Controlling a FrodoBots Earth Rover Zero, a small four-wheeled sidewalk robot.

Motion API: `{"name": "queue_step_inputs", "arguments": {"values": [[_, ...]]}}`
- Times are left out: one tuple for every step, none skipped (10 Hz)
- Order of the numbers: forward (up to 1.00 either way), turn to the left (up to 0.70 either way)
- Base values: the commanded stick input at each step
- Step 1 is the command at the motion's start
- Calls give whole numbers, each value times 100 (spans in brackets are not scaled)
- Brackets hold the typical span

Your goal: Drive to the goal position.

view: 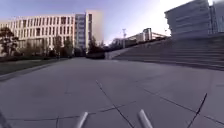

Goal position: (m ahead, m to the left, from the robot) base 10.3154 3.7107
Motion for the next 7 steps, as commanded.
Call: {"name": "queue_step_inputs", "arguments": {"values": [[100, 0], [100, 0], [100, 0], [100, 0], [100, 6], [100, 27], [100, 27]]}}
